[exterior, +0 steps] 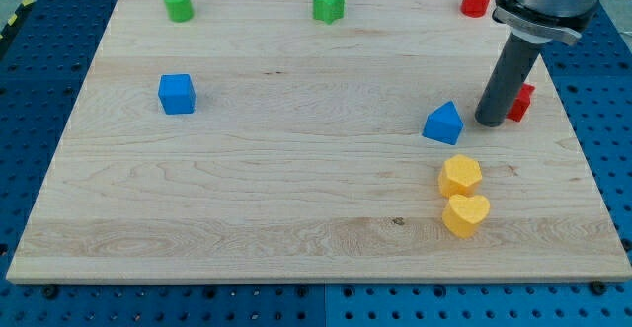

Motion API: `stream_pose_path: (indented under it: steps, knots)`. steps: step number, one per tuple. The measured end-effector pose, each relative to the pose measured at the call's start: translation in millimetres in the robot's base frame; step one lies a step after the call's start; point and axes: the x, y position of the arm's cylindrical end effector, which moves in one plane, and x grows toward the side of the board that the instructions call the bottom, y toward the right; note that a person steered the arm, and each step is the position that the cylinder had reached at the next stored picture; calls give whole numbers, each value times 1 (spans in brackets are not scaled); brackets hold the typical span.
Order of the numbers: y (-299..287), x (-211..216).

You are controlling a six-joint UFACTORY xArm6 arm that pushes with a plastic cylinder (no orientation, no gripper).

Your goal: Push blue triangle to yellow hexagon

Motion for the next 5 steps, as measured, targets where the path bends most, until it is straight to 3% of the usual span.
stream_pose_path:
  steps: [3, 5]
  knots:
    - [7, -1]
    - [-50, 10]
